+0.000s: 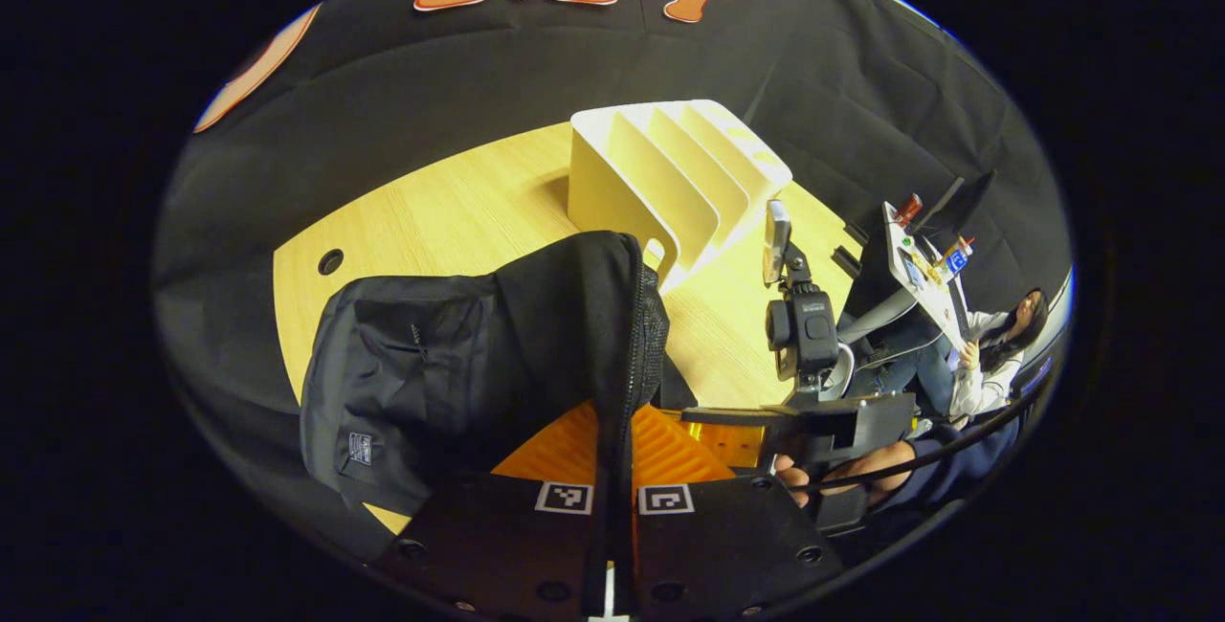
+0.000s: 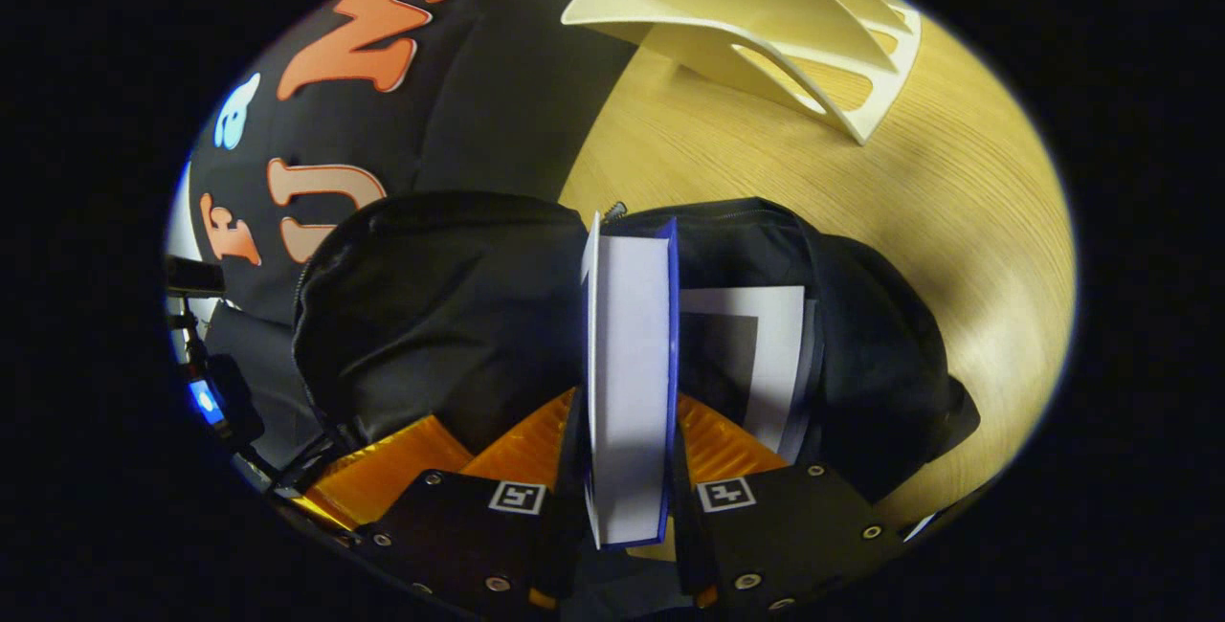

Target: Open the schoolbag, grab two books from the bookshelf and put them into the schoolbag.

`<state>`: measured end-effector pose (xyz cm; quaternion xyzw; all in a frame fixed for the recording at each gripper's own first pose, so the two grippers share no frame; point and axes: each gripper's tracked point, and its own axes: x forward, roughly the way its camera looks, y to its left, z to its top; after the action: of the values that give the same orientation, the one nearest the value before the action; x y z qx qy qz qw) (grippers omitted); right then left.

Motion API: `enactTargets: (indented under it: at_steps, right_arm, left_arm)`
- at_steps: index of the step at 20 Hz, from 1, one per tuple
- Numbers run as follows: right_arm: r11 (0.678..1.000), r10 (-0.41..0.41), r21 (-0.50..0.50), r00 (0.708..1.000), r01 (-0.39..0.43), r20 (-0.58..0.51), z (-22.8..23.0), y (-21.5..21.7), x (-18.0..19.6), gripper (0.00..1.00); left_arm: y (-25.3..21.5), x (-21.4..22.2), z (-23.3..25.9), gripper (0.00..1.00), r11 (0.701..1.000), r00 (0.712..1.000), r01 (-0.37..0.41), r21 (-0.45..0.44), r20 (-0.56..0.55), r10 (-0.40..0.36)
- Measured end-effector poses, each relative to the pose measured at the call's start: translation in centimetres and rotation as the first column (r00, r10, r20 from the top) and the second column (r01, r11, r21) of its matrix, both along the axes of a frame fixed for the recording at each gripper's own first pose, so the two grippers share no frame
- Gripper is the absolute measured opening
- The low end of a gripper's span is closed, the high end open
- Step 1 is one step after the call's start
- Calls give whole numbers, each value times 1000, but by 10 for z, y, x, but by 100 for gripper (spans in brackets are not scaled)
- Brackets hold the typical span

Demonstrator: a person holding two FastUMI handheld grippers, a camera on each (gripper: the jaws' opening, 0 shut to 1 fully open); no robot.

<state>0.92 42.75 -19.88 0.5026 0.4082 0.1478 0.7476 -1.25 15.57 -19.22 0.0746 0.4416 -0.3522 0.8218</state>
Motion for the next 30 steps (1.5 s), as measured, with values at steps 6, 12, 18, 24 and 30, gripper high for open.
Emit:
enactTargets:
  at_steps: [6, 12, 18, 24, 30]
  right_arm:
    - [955, 168, -245, 986, -167, -17, -14, -24, -13, 60]
    - [906, 216, -359, 974, -226, -70, -13, -51, -21, 85]
    - [863, 177, -486, 984, -139, 31, 26, -93, 0, 87]
    - [837, 63, -547, 992, 6, 108, 53, -161, 15, 89]
    - [783, 6, -608, 976, 130, 216, 92, -224, 32, 94]
  left_arm:
    - [0, 1, -7, 5, 1000, 1000, -6, -27, -24, 5]
    - [9, 3, -9, 4, 999, 999, -32, -24, -22, 31]
    - [9, 3, -8, 4, 999, 999, -36, -30, -22, 35]
    - [-2, 5, -16, 4, 1000, 1000, -26, 5, -13, 26]
    - [-11, 7, -19, 5, 997, 998, -59, 49, -6, 59]
